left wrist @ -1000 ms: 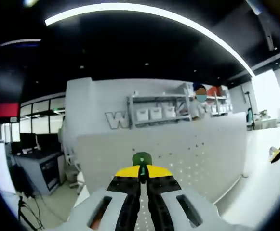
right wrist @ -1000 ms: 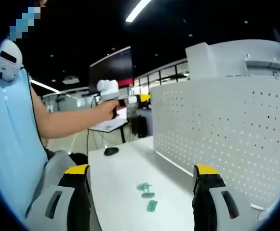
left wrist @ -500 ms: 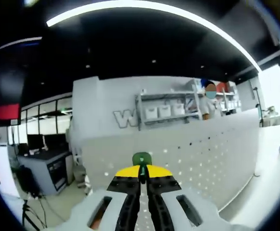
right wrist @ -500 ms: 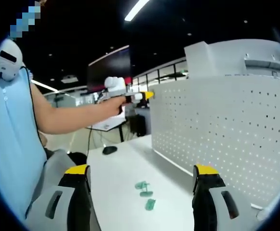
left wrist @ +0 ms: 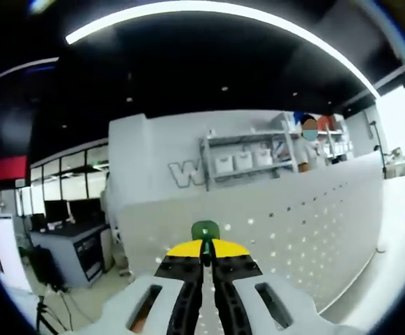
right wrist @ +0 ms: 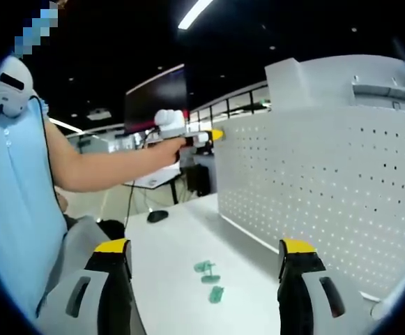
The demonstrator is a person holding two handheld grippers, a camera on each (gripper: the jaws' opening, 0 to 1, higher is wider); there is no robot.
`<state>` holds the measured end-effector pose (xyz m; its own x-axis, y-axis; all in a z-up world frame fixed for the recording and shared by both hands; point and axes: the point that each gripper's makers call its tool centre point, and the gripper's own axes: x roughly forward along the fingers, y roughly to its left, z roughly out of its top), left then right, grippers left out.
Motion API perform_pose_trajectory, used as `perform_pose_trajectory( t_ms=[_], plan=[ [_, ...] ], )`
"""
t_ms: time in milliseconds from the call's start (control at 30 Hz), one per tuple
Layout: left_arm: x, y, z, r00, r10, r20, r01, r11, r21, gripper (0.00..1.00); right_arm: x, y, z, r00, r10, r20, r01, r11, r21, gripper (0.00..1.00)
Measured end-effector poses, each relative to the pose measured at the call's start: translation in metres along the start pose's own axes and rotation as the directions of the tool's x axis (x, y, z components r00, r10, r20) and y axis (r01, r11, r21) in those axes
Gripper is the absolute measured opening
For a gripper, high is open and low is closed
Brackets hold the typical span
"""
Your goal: Insert the hook assembly into the mounting plate slot until the hook locks in place.
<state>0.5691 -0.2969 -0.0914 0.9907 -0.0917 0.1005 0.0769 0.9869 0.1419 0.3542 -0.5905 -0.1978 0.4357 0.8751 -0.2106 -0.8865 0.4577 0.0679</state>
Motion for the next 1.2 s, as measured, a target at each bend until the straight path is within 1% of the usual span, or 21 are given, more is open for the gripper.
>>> perform_pose_trajectory(
  t_ms=[467, 900, 1200],
  plan=[
    [0.007, 0.003, -0.003, 1.000, 0.015, -0.001, -0.015, 1.000, -0.017, 0.03, 0.000, -0.003, 0.000, 1.000, -0.003, -0.006, 0.003, 1.000, -0.001, 0.87],
    [0.011, 0.002, -0.007, 1.000, 0.025, -0.011, -0.025, 1.000, 0.008, 0.03, -0.003, -0.004, -0.002, 1.000, -0.010, -0.008, 0.010, 1.000, 0.003, 0.87],
    [0.012, 0.002, -0.009, 0.999, 0.027, -0.019, -0.026, 0.999, 0.044, 0.03, -0.002, -0.003, -0.003, 1.000, -0.007, -0.012, 0.007, 1.000, 0.005, 0.87]
  ],
)
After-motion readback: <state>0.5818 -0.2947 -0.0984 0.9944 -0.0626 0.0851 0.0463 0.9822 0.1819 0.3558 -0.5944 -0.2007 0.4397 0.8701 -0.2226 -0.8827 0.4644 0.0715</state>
